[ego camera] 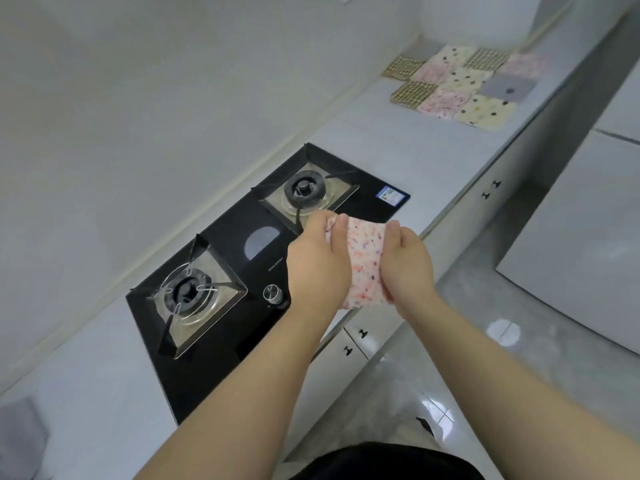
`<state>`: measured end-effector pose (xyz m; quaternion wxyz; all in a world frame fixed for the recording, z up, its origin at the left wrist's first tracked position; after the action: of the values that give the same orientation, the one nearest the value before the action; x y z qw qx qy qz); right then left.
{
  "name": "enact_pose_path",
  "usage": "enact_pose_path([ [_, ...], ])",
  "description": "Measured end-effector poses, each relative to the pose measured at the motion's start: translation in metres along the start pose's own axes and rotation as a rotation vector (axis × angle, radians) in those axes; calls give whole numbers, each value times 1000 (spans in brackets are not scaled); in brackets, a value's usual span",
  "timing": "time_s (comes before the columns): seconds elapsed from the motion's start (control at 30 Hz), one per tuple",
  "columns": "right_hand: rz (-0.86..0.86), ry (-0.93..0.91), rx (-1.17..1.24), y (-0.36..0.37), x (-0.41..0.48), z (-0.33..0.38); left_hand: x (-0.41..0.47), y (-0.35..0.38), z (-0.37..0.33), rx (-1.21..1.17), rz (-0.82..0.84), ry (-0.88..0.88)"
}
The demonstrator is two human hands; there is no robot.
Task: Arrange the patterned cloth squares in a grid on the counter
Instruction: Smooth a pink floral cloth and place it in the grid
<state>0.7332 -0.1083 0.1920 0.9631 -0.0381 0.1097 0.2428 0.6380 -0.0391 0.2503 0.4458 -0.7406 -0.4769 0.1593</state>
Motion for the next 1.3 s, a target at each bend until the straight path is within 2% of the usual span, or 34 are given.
enact_pose_path([
  [0.13,-59,-54,-34,-41,45,12,28,36,-46,-77,16,-9],
  [0.33,-106,-95,-129,-82,121,26,70,100,-75,-166,83,-82],
  [0.53,-31,-56,-311,-89,215,24,145,163,-94,-223,127,-89],
  [0.73,-13,-42,-472,-98,314,41,222,216,-115,-361,380,-205],
  [0.93,-46,36,-446,-109,398,62,286,243,-134,-408,635,43],
  [1.0,5,58,-407,-106,425,66,307,253,-133,-409,666,8],
  [1.2,226,244,-304,-73,516,68,382,292,-133,-238,603,-122],
  [1.3,348,244,-272,-49,571,67,430,316,-126,-147,580,-167],
])
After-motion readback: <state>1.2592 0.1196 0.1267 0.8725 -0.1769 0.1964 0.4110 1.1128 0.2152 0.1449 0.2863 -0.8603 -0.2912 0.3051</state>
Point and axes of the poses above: each hand's wrist, its own x-axis towards the middle knuckle, its own y-axis out of the palm, z = x × y, the point moved 1 cm from there along x, towards the middle knuckle, and after that the axes turned 13 degrees about x, right-handed, at the moved point
